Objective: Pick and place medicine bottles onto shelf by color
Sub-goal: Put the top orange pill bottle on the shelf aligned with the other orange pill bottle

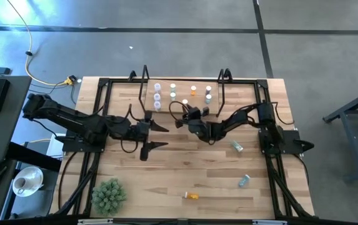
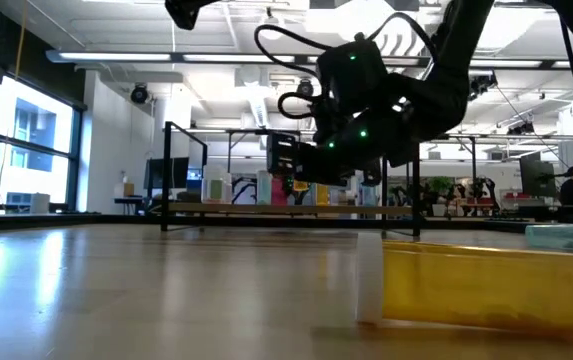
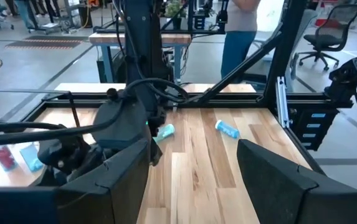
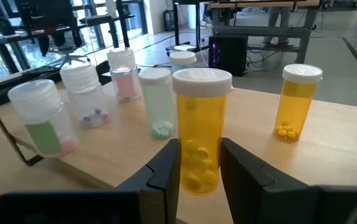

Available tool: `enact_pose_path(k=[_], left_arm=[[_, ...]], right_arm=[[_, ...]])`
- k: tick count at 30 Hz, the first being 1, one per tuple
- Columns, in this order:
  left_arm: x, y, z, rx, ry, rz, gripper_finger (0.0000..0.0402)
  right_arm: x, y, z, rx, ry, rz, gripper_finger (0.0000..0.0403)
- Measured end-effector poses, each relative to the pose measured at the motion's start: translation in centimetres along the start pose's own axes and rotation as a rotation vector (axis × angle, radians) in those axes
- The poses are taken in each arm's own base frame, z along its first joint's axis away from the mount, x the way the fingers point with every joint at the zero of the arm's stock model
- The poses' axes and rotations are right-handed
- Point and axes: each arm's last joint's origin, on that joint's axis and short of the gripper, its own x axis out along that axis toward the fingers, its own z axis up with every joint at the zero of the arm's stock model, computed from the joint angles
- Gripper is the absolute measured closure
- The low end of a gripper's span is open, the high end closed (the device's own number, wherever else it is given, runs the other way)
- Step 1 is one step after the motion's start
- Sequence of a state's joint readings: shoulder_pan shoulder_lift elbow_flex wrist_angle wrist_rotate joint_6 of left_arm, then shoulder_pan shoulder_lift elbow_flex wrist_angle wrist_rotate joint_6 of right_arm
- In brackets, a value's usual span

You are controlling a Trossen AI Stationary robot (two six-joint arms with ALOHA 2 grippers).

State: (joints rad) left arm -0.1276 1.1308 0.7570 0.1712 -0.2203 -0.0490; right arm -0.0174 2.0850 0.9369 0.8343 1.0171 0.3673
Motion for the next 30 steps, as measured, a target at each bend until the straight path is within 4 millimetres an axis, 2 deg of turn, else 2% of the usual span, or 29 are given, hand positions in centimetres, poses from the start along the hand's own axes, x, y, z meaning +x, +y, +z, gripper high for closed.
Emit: enact_pose_path(k=[18,30], left_arm=[[-0.1,0.0,-0.1,0.004,0.014,0.0,0.017],[-0.1,0.0,-0.1,0.004,0.015,0.0,0.017]], right_arm=[[1.6,-1.5,-0.6,-0.101,0.075,-0.038,0.0316],[1.6,-1.7,-0.8,-0.131,0.099,-0.038,0.0316]])
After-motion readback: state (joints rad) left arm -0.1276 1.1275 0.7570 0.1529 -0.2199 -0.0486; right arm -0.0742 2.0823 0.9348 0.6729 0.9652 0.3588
